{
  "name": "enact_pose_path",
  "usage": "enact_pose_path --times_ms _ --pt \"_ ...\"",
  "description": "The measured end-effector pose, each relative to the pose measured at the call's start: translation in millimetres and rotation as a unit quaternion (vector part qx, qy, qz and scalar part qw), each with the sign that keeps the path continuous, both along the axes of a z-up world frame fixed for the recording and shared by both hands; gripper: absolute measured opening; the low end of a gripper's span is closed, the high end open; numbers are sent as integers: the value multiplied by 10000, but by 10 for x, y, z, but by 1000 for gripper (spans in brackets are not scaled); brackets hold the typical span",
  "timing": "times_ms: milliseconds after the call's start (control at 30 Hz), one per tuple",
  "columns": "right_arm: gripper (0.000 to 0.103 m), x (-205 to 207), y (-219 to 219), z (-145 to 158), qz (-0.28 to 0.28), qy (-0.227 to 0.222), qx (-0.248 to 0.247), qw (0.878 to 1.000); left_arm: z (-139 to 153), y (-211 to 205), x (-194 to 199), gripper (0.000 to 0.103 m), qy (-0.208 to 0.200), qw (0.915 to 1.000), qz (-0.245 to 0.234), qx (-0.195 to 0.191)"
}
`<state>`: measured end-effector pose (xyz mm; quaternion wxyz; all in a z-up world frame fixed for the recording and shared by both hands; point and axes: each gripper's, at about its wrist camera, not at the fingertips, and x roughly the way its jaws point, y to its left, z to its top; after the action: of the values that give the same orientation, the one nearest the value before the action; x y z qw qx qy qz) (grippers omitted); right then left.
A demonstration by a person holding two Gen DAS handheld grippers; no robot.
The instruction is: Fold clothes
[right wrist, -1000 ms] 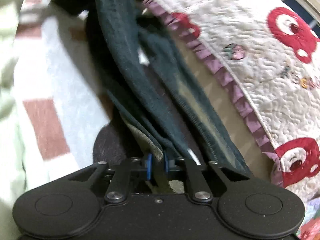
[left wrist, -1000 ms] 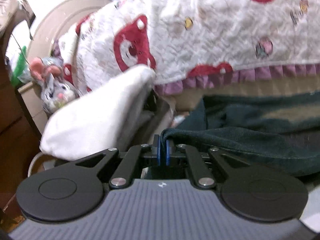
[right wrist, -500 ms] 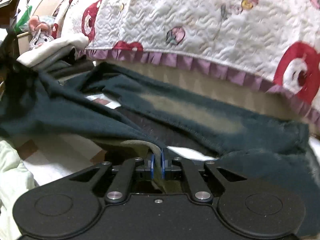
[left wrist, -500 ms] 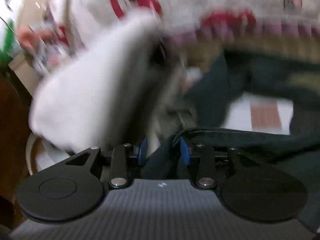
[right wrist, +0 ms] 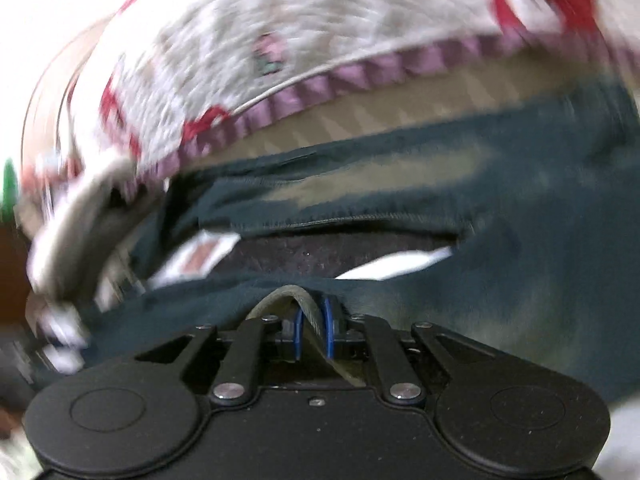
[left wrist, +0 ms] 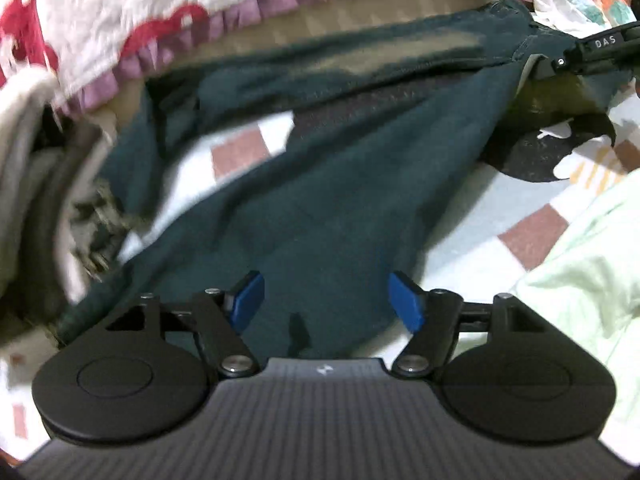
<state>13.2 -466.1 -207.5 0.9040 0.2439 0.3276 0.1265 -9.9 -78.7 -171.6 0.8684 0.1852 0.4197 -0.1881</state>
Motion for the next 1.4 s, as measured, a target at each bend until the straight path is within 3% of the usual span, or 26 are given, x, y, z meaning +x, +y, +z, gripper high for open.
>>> enact_pose_path --times_ms 100,133,233,333,433,467,533,567,700,767,867,967,1033,1100,1167,1200,1233,1267,1300,1367,1400 --pt "8 16 -138 -108 -243 231 553 9979 -56 -32 66 75 255 9991 71 -345" --pt "8 17 -113 -96 -232 220 492 9983 -91 -85 78 76 339 9991 37 -267" --pt "10 6 -10 -35 -139 121 121 9998 -215 -284 69 76 354 9983 -111 444" --pt "11 -11 34 12 -33 16 -187 9998 -230 -259 86 75 153 9979 7 637" --pt "12 -23 95 89 188 -69 -653 9977 -118 -171 117 56 -263 9974 172 644" --pt "13 -59 177 149 297 -130 -1100 9934 -81 -142 128 46 -402 9968 227 646" --pt "17 -258 521 311 779 -311 -2564 9629 -6 -84 149 32 -679 9950 336 649" --pt "17 -357 608 355 948 -369 -2778 9552 31 -55 160 29 -818 9938 391 651" --pt "17 -380 578 243 1006 33 -2626 9596 180 61 202 30 -1369 9865 608 655" --pt "32 -394 661 235 1111 -232 -3290 9375 158 35 201 31 -1551 9829 580 807" --pt "52 -509 876 219 1279 -753 -4113 8994 65 2 188 31 -1349 9851 659 840" --pt "57 -574 1030 143 1907 -870 -4229 8816 -7 83 228 35 -1107 9875 883 691" --pt "59 -628 1157 81 2011 -1098 -4650 8551 -64 156 265 48 -914 9874 1099 675" --pt "59 -739 1353 7 2122 -1621 -5446 7950 -161 228 338 69 -419 9876 1307 765" --pt "63 -914 1524 -69 2267 -2332 -6234 7110 -246 314 364 69 -52 9855 1496 796" --pt "65 -959 1562 -81 2275 -2523 -6346 6942 -250 356 340 69 -97 9852 1543 741" --pt "66 -945 1568 -74 2343 -2475 -6255 7019 -253 398 316 69 -141 9848 1589 687" --pt "66 -931 1575 -68 2412 -2424 -6159 7097 -256 441 291 59 -186 9843 1636 632" --pt "66 -908 1567 -80 2437 -2388 -6125 7130 -245 475 269 33 -247 9839 1671 583" --pt "64 -843 1577 -154 2397 -2451 -6269 6996 -116 488 235 8 -482 9828 1703 533" --pt "64 -803 1588 -195 2345 -2494 -6370 6906 -16 475 220 8 -656 9809 1749 535"
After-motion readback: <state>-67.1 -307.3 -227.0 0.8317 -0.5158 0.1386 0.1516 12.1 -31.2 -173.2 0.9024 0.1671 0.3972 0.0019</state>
